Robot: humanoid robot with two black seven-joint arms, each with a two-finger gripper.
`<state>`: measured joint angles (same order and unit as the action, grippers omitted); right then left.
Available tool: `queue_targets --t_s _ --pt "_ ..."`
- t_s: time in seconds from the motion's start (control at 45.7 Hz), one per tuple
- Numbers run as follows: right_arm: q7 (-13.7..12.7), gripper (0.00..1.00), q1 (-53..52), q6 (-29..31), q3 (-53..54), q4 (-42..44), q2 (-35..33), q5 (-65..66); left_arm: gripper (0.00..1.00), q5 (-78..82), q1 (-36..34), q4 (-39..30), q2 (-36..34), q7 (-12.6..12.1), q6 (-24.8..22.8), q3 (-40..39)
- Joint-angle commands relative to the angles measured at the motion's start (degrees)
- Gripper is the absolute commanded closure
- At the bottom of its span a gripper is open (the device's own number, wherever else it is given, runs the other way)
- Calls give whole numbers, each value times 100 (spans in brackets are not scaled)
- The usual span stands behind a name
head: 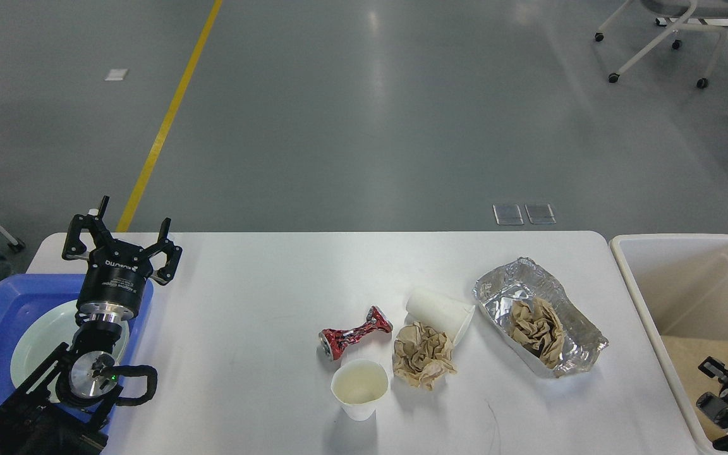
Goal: Tidy desktop
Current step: 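Release the bag inside the bin and open the right gripper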
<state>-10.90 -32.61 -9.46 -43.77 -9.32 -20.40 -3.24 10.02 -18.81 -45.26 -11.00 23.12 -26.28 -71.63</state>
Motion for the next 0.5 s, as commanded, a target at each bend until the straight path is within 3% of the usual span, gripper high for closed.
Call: queue_targets --t_s 0.0,0.175,0.481 --pt "0 0 -53 23 0 -52 -52 25 4 0 0 0 2 0 0 0" --pt "0 0 -605 189 -9 -736 -349 96 4 0 0 0 2 0 0 0" --pt "-26 0 -2934 1033 -290 -3390 -1545 1712 4 0 0 0 2 0 0 0"
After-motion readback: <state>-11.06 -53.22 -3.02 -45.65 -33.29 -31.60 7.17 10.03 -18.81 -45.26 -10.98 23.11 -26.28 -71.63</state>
